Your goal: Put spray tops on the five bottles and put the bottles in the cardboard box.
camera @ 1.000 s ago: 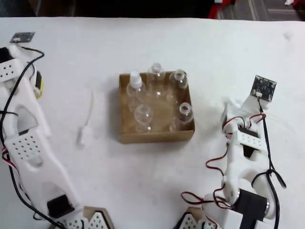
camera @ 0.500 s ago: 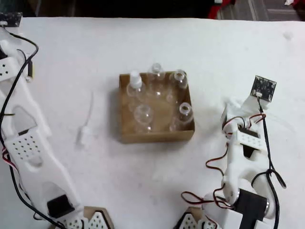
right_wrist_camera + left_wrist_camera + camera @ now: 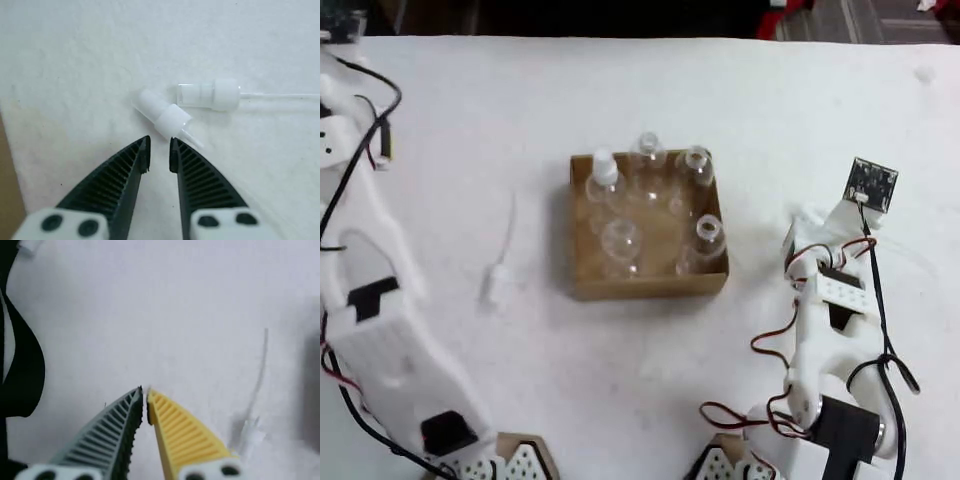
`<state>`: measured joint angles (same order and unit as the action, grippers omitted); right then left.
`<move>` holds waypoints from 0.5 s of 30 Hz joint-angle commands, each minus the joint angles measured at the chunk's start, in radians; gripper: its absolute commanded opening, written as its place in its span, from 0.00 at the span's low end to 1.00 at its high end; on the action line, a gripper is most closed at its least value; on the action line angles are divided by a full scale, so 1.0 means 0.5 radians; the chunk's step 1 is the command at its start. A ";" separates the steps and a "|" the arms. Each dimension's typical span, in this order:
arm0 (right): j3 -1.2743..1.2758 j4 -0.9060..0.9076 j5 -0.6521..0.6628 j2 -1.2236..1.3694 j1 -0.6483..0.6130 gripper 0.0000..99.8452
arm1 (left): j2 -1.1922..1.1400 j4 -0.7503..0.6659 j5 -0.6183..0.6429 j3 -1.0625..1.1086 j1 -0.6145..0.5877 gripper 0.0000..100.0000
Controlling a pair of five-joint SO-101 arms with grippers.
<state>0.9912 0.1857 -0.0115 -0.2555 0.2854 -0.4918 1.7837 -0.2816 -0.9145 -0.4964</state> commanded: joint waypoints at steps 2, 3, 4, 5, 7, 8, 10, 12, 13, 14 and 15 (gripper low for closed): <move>-0.068 -0.048 0.018 -0.005 -0.026 0.05 | 0.634 0.003 -0.147 0.804 0.130 0.02; -0.068 -0.048 0.018 -0.005 -0.026 0.05 | 0.763 0.003 -0.132 0.945 0.143 0.02; -0.068 -0.048 0.018 -0.005 -0.026 0.05 | 0.901 0.003 -0.114 1.096 0.149 0.02; -0.068 -0.048 0.018 -0.005 -0.026 0.05 | 1.039 0.003 -0.083 1.234 0.164 0.02; -0.068 -0.048 0.018 -0.005 -0.026 0.05 | 1.300 -0.049 0.021 1.519 0.213 0.02; -0.068 -0.048 0.018 -0.005 -0.026 0.05 | 1.419 -0.104 0.083 1.666 0.232 0.02; -0.068 -0.048 0.018 -0.005 -0.026 0.05 | 1.606 -0.267 0.172 1.976 0.281 0.02; -0.068 -0.044 0.021 -0.005 -0.026 0.05 | 1.699 -0.448 0.153 2.274 0.364 0.02; -0.068 -0.044 0.021 -0.005 -0.026 0.05 | 1.705 -0.516 0.129 2.400 0.407 0.02; -0.068 -0.044 0.021 -0.005 -0.023 0.05 | 1.695 -0.571 0.114 2.510 0.459 0.02; -0.068 -0.044 0.021 -0.005 -0.023 0.05 | 1.662 -0.617 0.104 2.599 0.511 0.02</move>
<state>0.9912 0.1857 -0.0115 -0.2555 0.2854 0.2969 1.5950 -0.2202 0.1826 -0.3353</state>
